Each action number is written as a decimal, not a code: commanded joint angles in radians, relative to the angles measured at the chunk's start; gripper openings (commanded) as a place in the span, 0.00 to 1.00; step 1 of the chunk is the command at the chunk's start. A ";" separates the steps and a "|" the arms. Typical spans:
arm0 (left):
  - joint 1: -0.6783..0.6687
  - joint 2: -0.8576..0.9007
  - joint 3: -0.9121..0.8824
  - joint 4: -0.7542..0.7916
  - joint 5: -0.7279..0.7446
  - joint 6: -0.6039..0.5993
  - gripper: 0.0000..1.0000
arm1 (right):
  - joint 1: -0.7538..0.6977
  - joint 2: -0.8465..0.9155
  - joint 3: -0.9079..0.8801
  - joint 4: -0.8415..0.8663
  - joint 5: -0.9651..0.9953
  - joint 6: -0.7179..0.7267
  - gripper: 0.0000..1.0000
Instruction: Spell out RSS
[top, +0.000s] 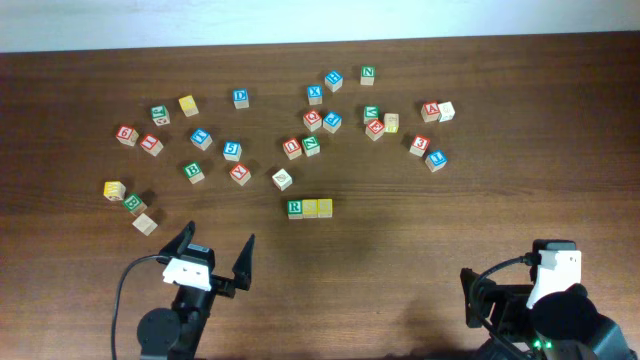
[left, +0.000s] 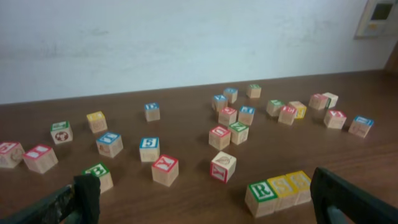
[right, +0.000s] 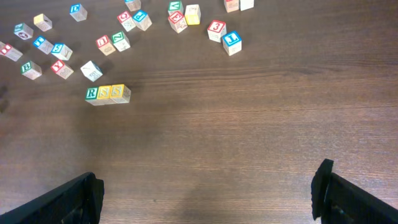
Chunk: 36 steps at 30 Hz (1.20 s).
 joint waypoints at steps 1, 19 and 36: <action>0.005 -0.010 -0.005 -0.006 -0.013 0.019 0.99 | -0.003 -0.002 -0.006 0.000 0.019 0.007 0.98; 0.005 -0.009 -0.005 -0.004 -0.012 0.019 0.99 | -0.003 -0.002 -0.006 0.000 0.019 0.007 0.98; 0.005 -0.009 -0.005 -0.004 -0.012 0.019 0.99 | -0.045 -0.012 -0.742 1.344 -0.167 -0.596 0.98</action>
